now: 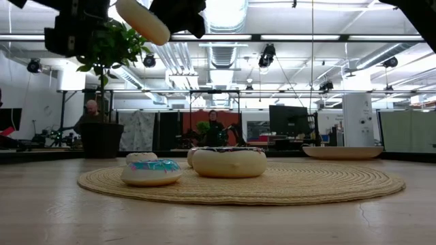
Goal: Pick & Place donuts
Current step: Put the large blue donut on the white plate
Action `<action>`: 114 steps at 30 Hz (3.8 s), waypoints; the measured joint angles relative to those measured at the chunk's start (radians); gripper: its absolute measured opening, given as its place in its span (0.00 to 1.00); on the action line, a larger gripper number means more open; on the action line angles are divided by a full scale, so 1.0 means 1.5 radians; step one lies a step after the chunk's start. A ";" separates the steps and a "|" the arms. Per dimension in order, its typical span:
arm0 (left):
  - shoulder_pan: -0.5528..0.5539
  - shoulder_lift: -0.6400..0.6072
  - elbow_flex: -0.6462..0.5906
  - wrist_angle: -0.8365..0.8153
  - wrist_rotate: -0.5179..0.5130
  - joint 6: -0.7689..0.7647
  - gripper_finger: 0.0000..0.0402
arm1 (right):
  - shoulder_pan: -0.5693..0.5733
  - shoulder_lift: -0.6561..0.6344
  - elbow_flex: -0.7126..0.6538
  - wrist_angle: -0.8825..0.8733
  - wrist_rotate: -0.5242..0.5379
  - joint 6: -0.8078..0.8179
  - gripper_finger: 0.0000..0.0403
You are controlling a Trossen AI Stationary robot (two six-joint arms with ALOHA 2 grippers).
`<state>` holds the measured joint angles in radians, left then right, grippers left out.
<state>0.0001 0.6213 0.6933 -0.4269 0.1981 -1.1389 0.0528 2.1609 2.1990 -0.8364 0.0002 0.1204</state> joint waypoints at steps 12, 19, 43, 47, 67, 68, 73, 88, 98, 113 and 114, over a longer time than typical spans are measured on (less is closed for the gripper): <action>0.000 0.069 0.064 -0.053 -0.006 -0.003 0.55 | 0.000 0.000 0.000 0.000 0.000 0.001 0.33; 0.000 0.098 0.068 -0.052 -0.006 -0.024 0.55 | -0.001 0.000 0.000 0.000 0.000 0.000 0.33; -0.001 0.174 0.177 -0.146 -0.011 -0.016 0.55 | -0.001 0.000 0.000 0.001 0.000 0.000 0.33; -0.001 0.194 0.194 -0.150 -0.011 -0.009 0.55 | -0.001 0.000 0.000 0.001 0.000 0.000 0.33; 0.000 0.235 0.223 -0.181 -0.011 -0.005 0.55 | -0.001 0.000 0.000 0.001 0.000 0.000 0.33; 0.000 0.236 0.223 -0.182 -0.011 -0.005 0.55 | -0.001 0.000 0.000 0.001 0.000 0.000 0.33; 0.000 0.245 0.223 -0.181 -0.011 -0.005 0.55 | -0.001 0.000 0.000 0.001 0.001 0.000 0.33; 0.000 0.273 0.223 -0.179 -0.008 0.005 0.55 | -0.001 0.000 0.000 0.003 0.002 -0.001 0.33; 0.000 0.282 0.223 -0.179 0.002 0.004 0.55 | -0.001 0.000 0.000 0.003 0.002 -0.001 0.33; -0.001 0.282 0.223 -0.139 0.002 0.003 0.51 | -0.001 -0.001 0.000 0.003 0.002 -0.001 0.33; -0.001 0.282 0.223 -0.139 0.002 0.003 0.50 | -0.001 -0.001 0.000 0.003 0.002 -0.001 0.33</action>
<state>-0.0009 1.0439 1.0279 -0.6350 0.2016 -1.1339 0.0514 2.1600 2.1990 -0.8326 0.0025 0.1196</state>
